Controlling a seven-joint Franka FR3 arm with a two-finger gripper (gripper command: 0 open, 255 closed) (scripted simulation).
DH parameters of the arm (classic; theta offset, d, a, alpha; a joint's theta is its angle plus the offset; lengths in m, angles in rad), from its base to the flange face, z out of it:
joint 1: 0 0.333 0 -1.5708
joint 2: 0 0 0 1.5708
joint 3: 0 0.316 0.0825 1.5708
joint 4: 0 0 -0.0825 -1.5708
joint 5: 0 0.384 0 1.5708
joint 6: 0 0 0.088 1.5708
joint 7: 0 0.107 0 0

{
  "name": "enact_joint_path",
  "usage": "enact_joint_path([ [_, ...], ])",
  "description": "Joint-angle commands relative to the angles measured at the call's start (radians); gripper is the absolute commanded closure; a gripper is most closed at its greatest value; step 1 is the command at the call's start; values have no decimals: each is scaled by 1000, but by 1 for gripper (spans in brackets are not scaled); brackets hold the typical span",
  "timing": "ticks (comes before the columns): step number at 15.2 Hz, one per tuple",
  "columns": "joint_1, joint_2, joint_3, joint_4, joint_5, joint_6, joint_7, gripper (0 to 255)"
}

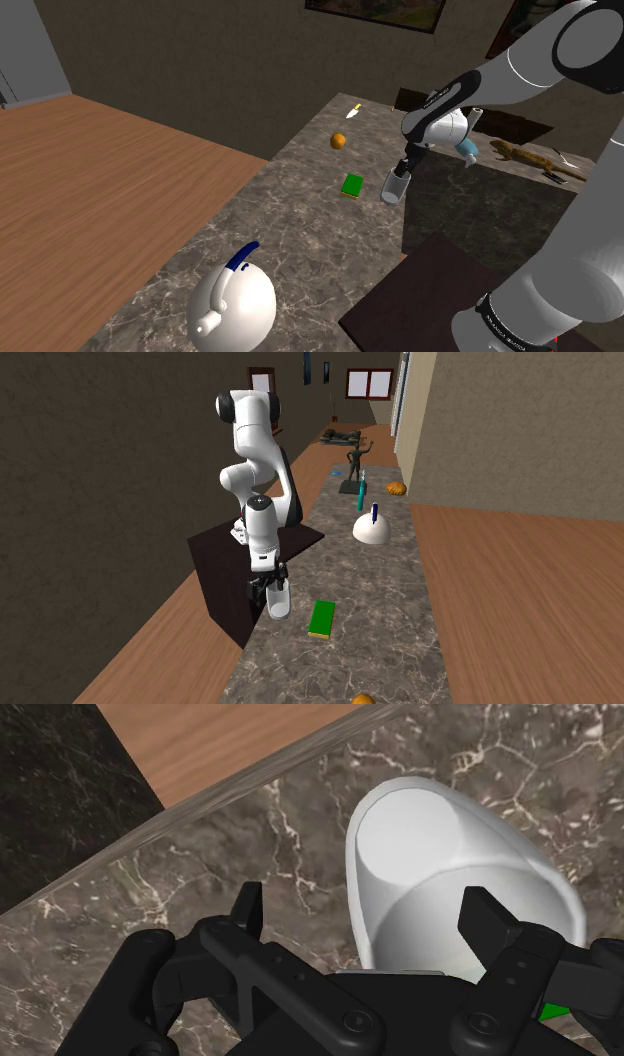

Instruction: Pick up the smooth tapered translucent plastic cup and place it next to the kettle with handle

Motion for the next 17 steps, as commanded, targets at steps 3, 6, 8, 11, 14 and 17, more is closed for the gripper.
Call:
enact_joint_path([
  [3,0,1,0,0,0,0,0,255],
  [6,0,0,0,0,0,0,0,255],
  [8,0,1,0,0,1,0,-1,255],
  [11,3,-12,-4,0,-10,-12,7,255],
  [14,11,-48,-16,4,-39,-49,28,255],
  [17,17,-83,-25,10,-67,-86,47,255],
])
